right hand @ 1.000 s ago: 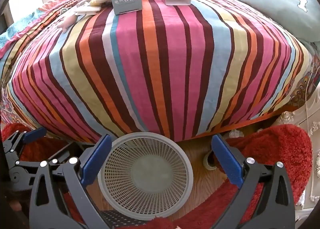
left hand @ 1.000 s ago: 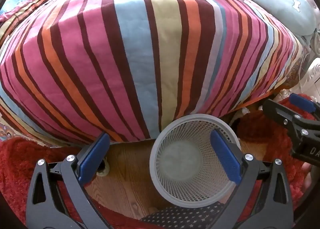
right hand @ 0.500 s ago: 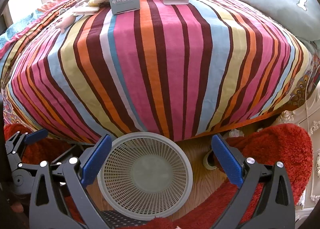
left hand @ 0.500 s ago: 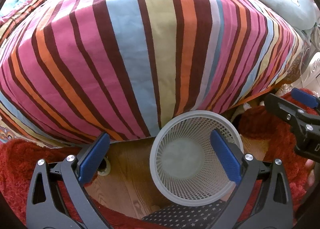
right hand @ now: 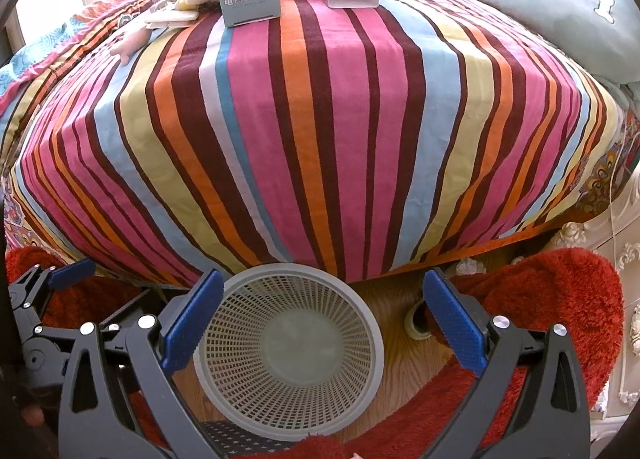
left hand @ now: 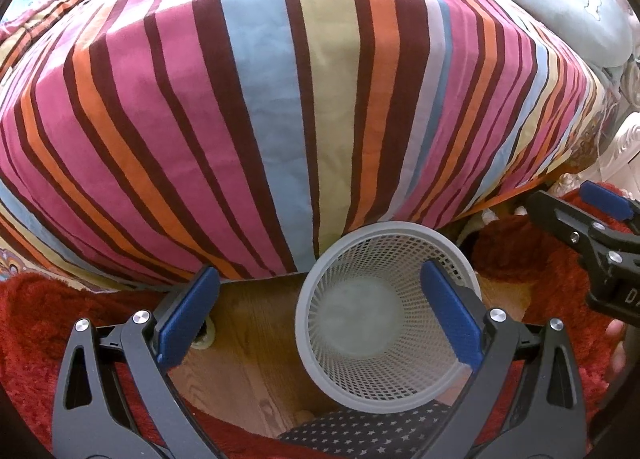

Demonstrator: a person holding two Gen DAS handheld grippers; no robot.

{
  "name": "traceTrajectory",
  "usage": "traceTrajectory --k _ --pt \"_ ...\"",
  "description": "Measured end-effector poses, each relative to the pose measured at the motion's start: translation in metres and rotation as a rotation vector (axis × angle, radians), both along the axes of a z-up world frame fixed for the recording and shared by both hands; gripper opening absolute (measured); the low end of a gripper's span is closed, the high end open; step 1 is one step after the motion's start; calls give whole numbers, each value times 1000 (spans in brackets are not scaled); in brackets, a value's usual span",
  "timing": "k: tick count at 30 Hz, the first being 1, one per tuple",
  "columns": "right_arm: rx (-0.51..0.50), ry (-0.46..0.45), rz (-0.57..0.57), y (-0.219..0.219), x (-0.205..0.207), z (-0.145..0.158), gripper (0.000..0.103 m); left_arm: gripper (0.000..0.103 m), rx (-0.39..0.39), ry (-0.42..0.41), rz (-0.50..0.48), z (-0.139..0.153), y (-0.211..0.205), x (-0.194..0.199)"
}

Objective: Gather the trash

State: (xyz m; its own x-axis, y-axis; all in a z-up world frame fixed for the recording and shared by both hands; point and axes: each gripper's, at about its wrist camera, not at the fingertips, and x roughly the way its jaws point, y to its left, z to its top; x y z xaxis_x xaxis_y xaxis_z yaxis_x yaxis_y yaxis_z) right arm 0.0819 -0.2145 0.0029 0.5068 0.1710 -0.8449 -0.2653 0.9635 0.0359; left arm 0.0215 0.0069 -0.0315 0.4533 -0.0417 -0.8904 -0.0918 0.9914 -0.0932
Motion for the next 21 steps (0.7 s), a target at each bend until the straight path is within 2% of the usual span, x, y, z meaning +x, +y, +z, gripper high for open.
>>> traceTrajectory --k 21 --pt "-5 15 -7 -2 0 -5 96 97 13 3 -4 -3 -10 -1"
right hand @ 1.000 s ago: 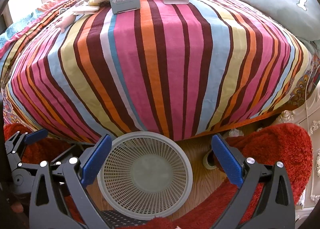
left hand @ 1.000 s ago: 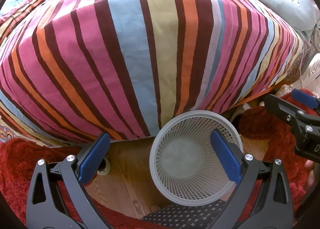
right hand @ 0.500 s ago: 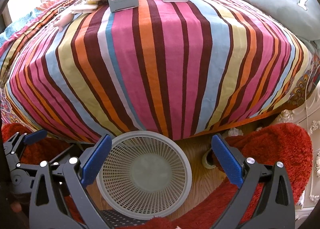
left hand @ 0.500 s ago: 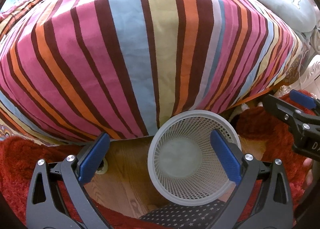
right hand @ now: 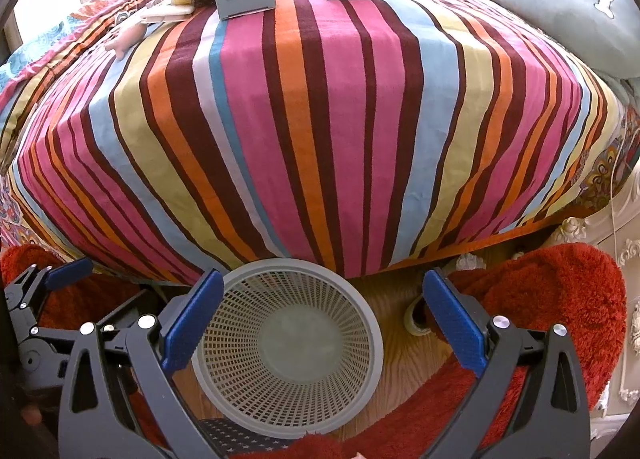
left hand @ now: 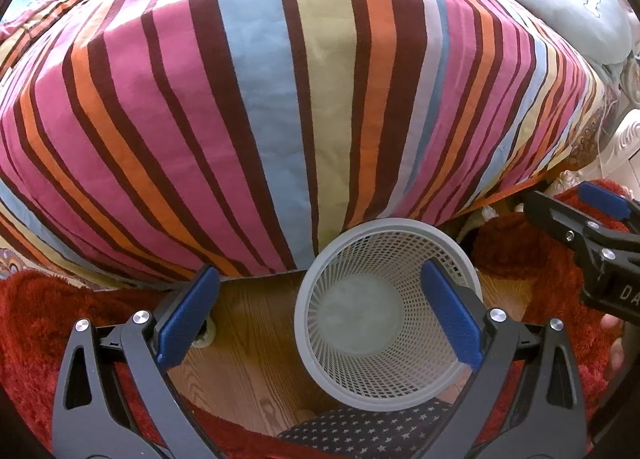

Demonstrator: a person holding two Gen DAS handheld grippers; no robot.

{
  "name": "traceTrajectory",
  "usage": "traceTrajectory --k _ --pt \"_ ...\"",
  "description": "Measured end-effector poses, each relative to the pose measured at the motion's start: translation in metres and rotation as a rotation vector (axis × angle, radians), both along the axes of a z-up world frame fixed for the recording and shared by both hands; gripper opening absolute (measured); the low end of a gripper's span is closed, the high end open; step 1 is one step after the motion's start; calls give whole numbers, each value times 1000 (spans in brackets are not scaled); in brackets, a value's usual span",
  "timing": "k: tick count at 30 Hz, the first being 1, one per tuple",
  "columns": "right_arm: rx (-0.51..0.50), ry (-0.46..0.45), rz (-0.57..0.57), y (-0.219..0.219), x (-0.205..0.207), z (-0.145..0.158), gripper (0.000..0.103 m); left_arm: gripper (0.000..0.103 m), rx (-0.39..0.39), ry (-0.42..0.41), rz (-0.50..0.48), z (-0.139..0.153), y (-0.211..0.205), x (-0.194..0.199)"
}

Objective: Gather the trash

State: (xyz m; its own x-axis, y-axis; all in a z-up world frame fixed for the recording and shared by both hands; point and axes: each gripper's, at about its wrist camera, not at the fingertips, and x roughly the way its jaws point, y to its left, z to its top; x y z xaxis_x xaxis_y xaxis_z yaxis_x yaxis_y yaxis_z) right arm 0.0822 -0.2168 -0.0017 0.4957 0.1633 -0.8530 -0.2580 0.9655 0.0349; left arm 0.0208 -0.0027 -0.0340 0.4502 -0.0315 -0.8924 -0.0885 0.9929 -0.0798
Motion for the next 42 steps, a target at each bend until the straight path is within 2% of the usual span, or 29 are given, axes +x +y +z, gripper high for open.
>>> traceTrajectory --k 8,32,34,35,37,38,39,41,42 --pt "28 18 4 0 -1 -2 96 97 -2 -3 11 -2 -1 -4" --pt "-5 -3 12 3 -13 3 96 97 -11 -1 32 -4 -1 -13" --pt "42 -23 14 -1 -14 9 96 97 -6 -35 54 4 2 -16" --pt "77 -41 16 -4 -14 15 96 97 -7 -90 63 15 5 -18" --pt "180 -147 16 -15 -9 38 96 97 -10 -189 71 37 12 -16" --pt "210 -233 0 -23 -1 56 96 97 -6 -235 77 49 17 -11" --pt "227 -299 -18 -29 9 69 96 97 6 -292 87 67 26 3" --pt "242 -383 -32 -36 38 88 96 97 27 -350 92 83 34 23" --pt "218 -399 -31 -35 56 93 96 97 57 -385 106 92 39 40"
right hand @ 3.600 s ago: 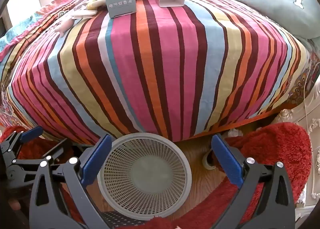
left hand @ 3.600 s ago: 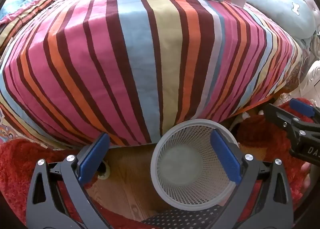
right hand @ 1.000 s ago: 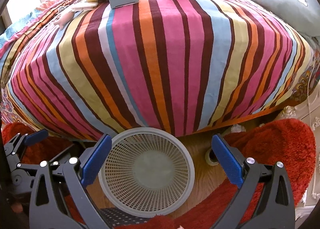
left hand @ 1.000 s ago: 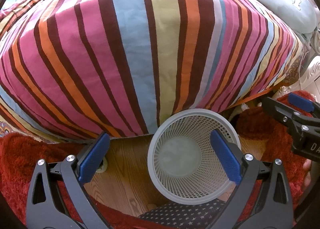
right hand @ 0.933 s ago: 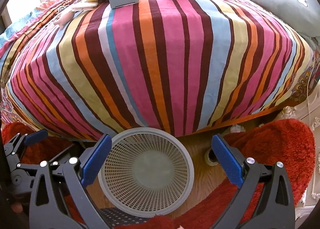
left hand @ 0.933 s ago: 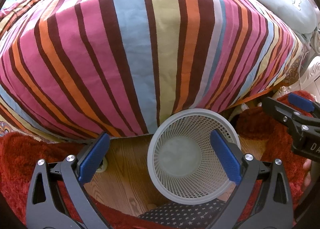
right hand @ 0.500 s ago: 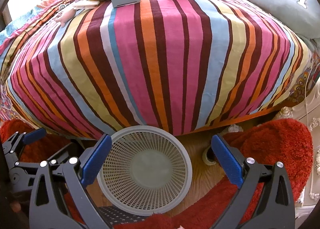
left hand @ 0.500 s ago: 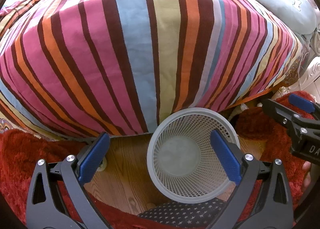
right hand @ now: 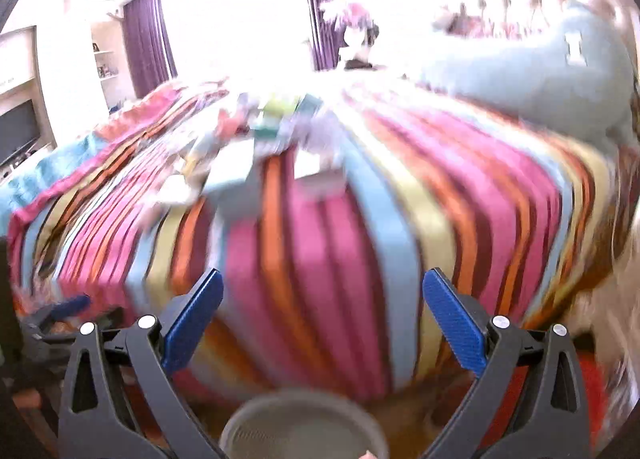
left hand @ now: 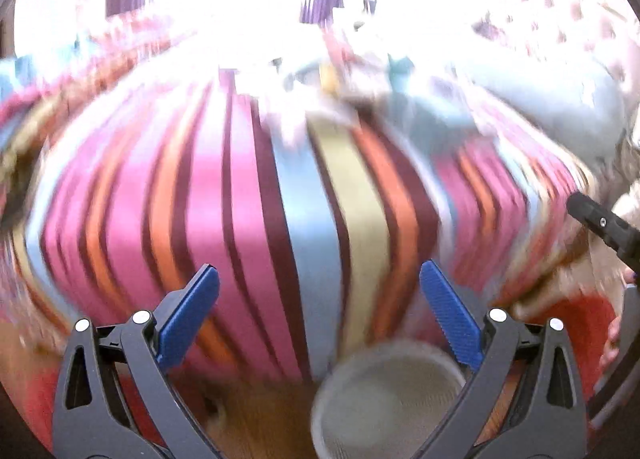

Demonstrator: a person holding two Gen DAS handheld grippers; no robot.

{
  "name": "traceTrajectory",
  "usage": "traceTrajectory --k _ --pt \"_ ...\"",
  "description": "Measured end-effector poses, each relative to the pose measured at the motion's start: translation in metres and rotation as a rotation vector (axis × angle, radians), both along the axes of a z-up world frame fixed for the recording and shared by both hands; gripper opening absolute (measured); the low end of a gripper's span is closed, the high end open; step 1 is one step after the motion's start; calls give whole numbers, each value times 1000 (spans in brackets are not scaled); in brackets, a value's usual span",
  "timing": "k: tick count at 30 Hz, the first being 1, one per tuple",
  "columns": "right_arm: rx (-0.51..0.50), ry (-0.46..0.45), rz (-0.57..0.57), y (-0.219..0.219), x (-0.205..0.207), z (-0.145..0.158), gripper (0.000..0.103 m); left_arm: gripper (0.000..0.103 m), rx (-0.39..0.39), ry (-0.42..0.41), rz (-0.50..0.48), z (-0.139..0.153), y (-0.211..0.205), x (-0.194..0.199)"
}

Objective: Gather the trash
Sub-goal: 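Move both grippers up to the cluttered bedspread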

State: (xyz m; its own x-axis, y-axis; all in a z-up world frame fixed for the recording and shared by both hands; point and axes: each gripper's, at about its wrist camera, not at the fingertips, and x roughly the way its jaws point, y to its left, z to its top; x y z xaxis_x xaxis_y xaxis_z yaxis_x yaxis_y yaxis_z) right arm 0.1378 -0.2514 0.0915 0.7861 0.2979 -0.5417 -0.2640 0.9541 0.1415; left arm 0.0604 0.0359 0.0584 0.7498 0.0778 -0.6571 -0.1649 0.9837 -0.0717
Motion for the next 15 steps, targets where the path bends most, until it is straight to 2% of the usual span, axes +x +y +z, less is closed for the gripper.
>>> traceTrajectory --k 1,3,5,8,11,15 --pt "-26 -16 -8 2 14 3 96 97 14 -9 12 6 3 16" --pt "-70 -60 -17 8 42 8 96 97 -11 -35 12 13 10 46" --pt "-97 -73 -1 13 66 10 96 97 -28 -21 48 12 18 78" --pt "-94 -46 43 20 102 6 96 97 30 1 117 9 24 107" --pt "-126 16 73 25 131 -9 96 97 82 29 140 2 26 122" --pt "-117 28 107 27 133 -13 96 97 99 61 137 -10 28 126"
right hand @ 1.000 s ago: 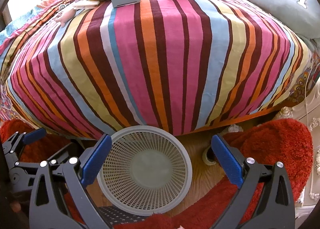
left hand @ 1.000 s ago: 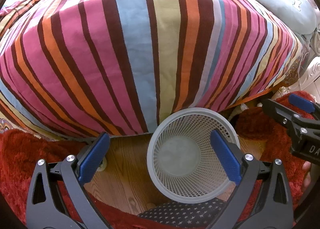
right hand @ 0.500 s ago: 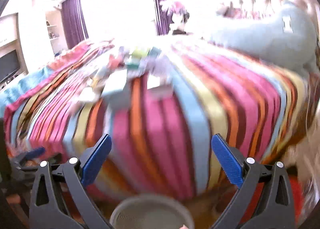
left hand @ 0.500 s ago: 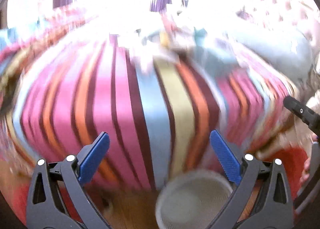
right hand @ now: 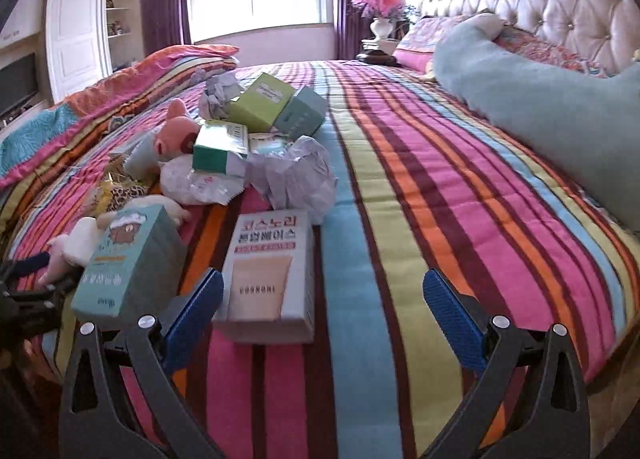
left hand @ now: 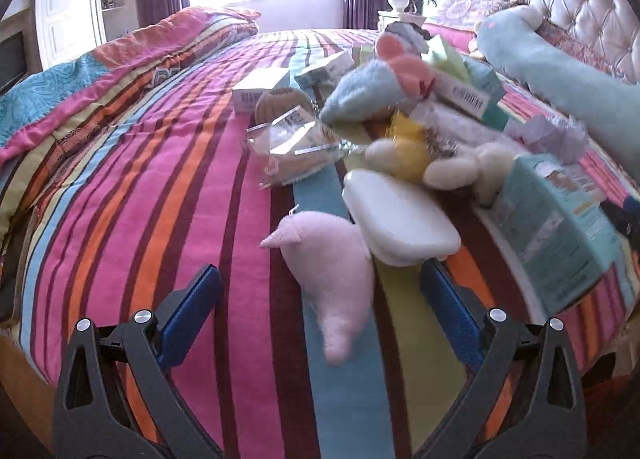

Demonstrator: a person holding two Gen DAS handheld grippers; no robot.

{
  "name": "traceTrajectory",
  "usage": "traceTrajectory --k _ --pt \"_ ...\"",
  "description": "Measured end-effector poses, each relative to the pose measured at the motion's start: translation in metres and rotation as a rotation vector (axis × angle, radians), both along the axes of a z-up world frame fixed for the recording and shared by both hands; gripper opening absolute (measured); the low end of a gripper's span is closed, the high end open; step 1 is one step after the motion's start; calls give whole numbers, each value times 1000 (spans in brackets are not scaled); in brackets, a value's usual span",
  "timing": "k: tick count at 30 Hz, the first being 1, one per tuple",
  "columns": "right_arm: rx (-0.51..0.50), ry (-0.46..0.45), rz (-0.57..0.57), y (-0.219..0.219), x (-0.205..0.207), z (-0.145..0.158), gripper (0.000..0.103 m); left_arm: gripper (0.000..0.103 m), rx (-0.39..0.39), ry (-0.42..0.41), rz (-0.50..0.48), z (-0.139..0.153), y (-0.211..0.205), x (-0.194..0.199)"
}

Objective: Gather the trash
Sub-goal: 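Move both grippers up to the cluttered bedspread, then grasp the pink plush with the left gripper while the right grasps the COSNORI box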

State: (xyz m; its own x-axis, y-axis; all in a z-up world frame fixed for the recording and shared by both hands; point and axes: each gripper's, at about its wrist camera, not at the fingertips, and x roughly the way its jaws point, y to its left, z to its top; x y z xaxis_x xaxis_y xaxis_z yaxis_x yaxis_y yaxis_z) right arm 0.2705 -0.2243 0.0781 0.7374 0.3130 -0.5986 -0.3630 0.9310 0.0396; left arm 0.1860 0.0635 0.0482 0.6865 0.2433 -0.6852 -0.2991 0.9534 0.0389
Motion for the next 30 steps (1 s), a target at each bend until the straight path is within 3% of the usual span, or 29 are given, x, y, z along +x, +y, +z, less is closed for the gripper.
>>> traceTrajectory --k 3,5,8,9,10,12,13,20,23,27,30 --pt "4 9 51 8 1 5 96 96 4 -1 -23 -2 4 -2" --pt "-43 -3 47 15 -3 7 96 90 22 -1 -40 -1 4 -1" --pt "-98 47 49 24 7 -4 95 68 0 -2 -86 -1 9 3" --pt "-89 65 55 25 11 -9 90 55 -5 -6 -92 0 11 4" --pt "-74 84 65 24 14 -13 69 40 -11 -11 -98 0 13 4" --pt "-55 107 68 21 18 -17 48 36 -33 -9 -112 1 20 5" --pt "-62 100 60 22 19 -16 45 34 -32 -11 -112 2 23 4" --pt "-11 107 82 4 2 2 45 34 -38 -53 -59 18 48 -27" --pt "65 130 91 -10 -7 12 45 34 -106 -106 -75 35 51 -51" --pt "138 141 180 -22 -58 27 45 34 -179 -157 -269 57 11 -107" --pt "174 209 235 -28 -114 20 45 34 -260 -72 -431 37 -32 -146"
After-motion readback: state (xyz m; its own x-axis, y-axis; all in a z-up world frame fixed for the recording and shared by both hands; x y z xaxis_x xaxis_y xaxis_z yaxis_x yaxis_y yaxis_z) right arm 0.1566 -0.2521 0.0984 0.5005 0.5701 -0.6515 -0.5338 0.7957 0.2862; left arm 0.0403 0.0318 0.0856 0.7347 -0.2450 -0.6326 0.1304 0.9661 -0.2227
